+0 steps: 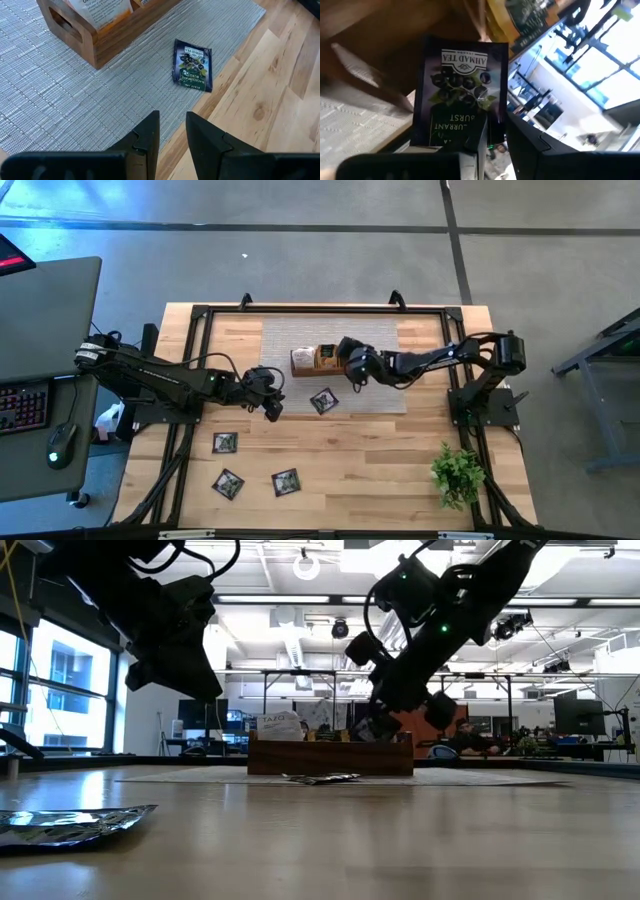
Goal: Pick & Place Tea
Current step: Put the violet tea bag into the right section of the wooden organizer
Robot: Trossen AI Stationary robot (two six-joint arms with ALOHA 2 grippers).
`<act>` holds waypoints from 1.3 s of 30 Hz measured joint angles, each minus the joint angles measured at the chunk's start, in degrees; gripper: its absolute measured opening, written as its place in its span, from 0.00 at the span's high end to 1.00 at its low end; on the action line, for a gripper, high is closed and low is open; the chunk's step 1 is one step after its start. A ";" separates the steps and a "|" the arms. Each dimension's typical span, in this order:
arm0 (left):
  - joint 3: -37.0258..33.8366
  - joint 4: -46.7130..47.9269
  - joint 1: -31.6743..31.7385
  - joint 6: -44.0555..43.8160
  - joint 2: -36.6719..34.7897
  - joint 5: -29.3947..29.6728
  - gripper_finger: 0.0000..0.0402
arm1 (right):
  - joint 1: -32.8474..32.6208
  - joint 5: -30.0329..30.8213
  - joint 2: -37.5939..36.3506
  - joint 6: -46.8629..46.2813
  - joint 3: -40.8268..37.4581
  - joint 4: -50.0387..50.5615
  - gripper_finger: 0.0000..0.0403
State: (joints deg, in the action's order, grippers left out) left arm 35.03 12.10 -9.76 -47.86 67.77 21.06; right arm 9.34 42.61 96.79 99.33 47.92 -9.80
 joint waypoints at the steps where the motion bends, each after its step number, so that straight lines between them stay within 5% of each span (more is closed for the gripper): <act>1: 0.00 0.00 0.00 0.00 0.00 -0.02 0.77 | -0.01 0.11 0.00 -1.11 0.00 -0.30 0.84; 7: 0.00 -0.02 0.00 0.00 0.00 -0.02 0.77 | -1.47 3.44 -0.36 -3.30 0.00 -0.63 0.84; 14: 0.00 -0.15 0.00 -0.06 0.00 -0.28 0.77 | -4.48 -2.41 -1.75 -9.37 0.02 -0.02 0.85; 18: 0.00 -0.15 0.00 -0.42 0.00 -1.34 0.77 | -5.68 -0.62 -1.75 -10.86 0.02 -0.44 0.85; 22: 0.00 -0.14 0.00 -0.42 0.00 -1.51 0.77 | -6.47 5.80 -2.26 -22.39 0.02 -1.47 0.85; 27: 0.00 -0.46 0.00 -0.44 0.00 -1.51 0.77 | -6.46 2.40 -4.21 -39.87 0.00 6.05 0.85; 30: 0.00 -0.82 0.00 -0.43 0.00 -1.41 0.77 | -7.11 -4.65 -6.52 -50.59 0.01 6.14 0.85; 36: -0.02 -2.05 0.00 -0.43 0.00 -1.20 0.77 | -8.28 -41.19 -11.48 -74.80 0.02 4.49 0.85; 39: -0.02 -2.07 0.00 -0.44 0.00 -1.21 0.77 | -9.46 -51.33 -11.50 -86.82 0.04 1.99 0.85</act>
State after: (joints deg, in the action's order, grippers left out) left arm 35.00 10.03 -9.76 -48.29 67.77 19.85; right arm -0.12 -8.72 85.29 12.51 47.97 -7.81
